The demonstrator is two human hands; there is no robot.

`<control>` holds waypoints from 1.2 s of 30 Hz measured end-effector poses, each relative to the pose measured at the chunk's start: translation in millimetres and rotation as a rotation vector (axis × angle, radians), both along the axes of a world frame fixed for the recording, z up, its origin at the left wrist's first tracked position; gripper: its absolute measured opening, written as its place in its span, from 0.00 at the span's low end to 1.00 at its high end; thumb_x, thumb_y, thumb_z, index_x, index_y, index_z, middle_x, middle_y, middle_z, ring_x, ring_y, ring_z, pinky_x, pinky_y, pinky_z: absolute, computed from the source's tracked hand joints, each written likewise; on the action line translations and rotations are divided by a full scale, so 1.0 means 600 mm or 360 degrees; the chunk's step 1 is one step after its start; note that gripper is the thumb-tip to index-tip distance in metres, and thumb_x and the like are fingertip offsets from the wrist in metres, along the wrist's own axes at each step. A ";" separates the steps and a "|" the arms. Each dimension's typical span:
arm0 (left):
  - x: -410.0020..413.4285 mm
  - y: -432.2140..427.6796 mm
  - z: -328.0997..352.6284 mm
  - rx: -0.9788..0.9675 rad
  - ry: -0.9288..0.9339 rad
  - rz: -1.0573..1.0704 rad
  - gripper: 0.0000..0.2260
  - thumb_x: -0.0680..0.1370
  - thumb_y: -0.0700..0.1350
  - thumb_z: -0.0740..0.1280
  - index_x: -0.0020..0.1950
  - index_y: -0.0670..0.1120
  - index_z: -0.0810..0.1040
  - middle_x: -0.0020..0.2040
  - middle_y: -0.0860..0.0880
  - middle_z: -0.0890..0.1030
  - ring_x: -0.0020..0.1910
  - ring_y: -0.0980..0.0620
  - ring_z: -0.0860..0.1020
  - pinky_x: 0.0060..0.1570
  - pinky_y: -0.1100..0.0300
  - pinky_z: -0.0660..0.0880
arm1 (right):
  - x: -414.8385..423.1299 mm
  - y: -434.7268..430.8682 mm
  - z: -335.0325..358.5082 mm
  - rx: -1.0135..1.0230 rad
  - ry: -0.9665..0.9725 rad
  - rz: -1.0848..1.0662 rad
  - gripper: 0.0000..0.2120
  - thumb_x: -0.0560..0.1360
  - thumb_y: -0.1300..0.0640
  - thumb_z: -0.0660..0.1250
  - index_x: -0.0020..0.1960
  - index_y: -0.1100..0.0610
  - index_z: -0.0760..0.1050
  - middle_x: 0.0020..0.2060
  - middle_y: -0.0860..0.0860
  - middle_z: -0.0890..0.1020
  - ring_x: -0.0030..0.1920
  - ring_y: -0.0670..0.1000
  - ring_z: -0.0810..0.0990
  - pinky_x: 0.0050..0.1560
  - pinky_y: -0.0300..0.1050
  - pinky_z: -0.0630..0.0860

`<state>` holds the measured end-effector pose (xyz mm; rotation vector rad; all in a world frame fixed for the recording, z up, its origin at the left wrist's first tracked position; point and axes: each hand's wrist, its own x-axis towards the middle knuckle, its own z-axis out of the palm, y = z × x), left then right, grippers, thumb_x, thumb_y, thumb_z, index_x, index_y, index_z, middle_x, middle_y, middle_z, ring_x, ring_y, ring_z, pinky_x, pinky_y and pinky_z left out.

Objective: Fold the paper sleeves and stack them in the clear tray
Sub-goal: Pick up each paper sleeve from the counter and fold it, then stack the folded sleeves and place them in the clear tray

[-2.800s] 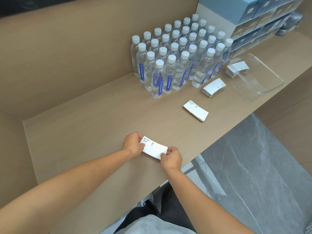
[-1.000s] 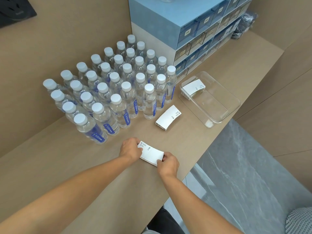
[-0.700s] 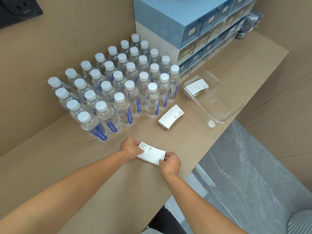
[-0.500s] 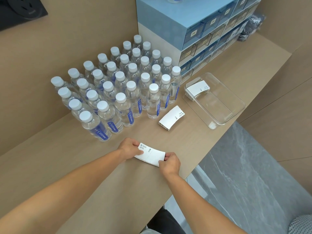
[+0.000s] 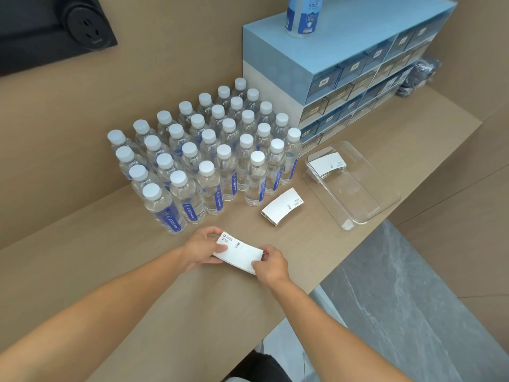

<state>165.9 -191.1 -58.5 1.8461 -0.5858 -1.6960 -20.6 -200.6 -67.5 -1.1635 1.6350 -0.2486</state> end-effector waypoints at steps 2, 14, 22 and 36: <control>-0.001 0.000 0.012 -0.0049 0.0024 0.0037 0.14 0.76 0.31 0.68 0.61 0.41 0.76 0.56 0.43 0.84 0.49 0.48 0.84 0.44 0.54 0.83 | -0.001 0.000 0.009 0.0006 -0.0001 0.0052 0.20 0.69 0.66 0.62 0.59 0.56 0.78 0.53 0.55 0.84 0.55 0.57 0.82 0.56 0.49 0.80; -0.044 0.012 0.085 -0.0413 0.0476 0.0101 0.15 0.76 0.33 0.68 0.63 0.34 0.77 0.60 0.38 0.82 0.50 0.47 0.83 0.55 0.58 0.80 | 0.014 0.036 0.096 0.0445 -0.0885 -0.0569 0.13 0.77 0.73 0.62 0.61 0.70 0.73 0.55 0.63 0.81 0.46 0.56 0.81 0.45 0.45 0.81; -0.059 -0.005 0.104 -0.0376 0.0898 -0.0178 0.15 0.74 0.37 0.71 0.61 0.40 0.80 0.54 0.41 0.84 0.52 0.44 0.82 0.63 0.48 0.75 | -0.029 0.018 0.132 0.0864 -0.1533 -0.0569 0.08 0.78 0.72 0.61 0.49 0.70 0.79 0.41 0.60 0.85 0.46 0.53 0.83 0.46 0.45 0.84; -0.190 -0.156 0.094 -0.0048 0.0540 -0.0410 0.09 0.76 0.33 0.69 0.54 0.41 0.82 0.48 0.49 0.86 0.50 0.54 0.84 0.51 0.64 0.79 | -0.193 -0.248 0.122 0.0800 -0.1218 0.0243 0.17 0.73 0.60 0.73 0.60 0.63 0.77 0.54 0.60 0.85 0.53 0.57 0.85 0.57 0.51 0.81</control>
